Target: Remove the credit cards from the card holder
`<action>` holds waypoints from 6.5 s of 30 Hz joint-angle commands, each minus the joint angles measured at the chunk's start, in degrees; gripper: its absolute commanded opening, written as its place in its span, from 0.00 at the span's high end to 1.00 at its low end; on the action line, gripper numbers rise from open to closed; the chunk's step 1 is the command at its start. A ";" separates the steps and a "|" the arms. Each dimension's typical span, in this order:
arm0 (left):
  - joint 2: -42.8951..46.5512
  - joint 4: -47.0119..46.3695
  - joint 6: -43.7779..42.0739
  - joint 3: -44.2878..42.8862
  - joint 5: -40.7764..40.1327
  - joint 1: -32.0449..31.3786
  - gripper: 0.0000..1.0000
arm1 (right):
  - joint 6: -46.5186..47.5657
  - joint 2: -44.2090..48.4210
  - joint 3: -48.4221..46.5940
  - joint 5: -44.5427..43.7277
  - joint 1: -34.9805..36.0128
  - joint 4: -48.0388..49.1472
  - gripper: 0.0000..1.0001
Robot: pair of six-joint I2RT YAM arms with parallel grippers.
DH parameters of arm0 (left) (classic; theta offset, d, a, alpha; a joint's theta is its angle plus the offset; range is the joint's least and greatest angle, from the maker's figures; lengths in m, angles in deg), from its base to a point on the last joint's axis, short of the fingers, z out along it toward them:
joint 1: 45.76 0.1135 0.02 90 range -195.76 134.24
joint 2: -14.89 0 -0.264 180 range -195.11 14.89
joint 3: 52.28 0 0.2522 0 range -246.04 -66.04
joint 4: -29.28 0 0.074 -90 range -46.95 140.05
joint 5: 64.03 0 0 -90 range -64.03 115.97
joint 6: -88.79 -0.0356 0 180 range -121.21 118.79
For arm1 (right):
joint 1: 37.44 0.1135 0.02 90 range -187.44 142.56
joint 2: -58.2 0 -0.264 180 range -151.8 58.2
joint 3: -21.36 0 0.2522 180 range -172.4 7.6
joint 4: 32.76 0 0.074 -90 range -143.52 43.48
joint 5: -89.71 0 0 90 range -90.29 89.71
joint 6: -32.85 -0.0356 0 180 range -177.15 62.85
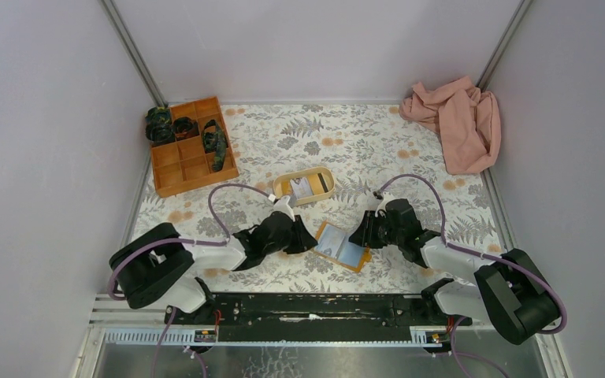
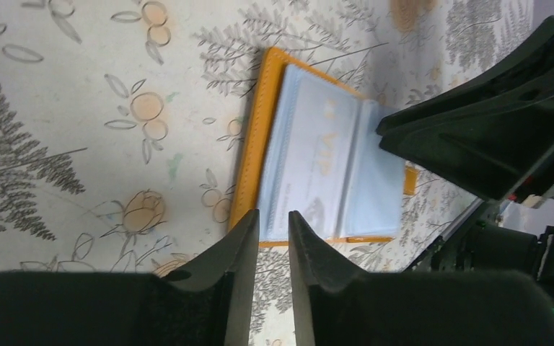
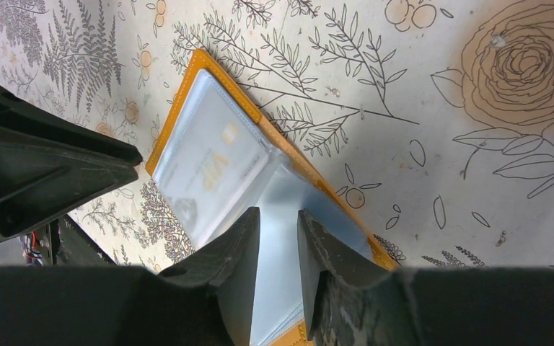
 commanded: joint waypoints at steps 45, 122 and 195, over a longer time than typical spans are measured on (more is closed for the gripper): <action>-8.41 3.02 -2.91 -15.70 6.92 -3.58 1.00 | 0.85 -0.96 0.36 -0.96 0.36 1.66 0.65; -21.56 15.42 -6.36 -33.89 -0.46 -16.53 0.74 | -2.48 36.08 -3.65 -25.15 0.34 -27.62 0.59; -25.43 8.67 -2.18 -21.04 0.89 -4.20 0.78 | -16.31 32.79 11.16 -8.80 0.37 -12.96 0.66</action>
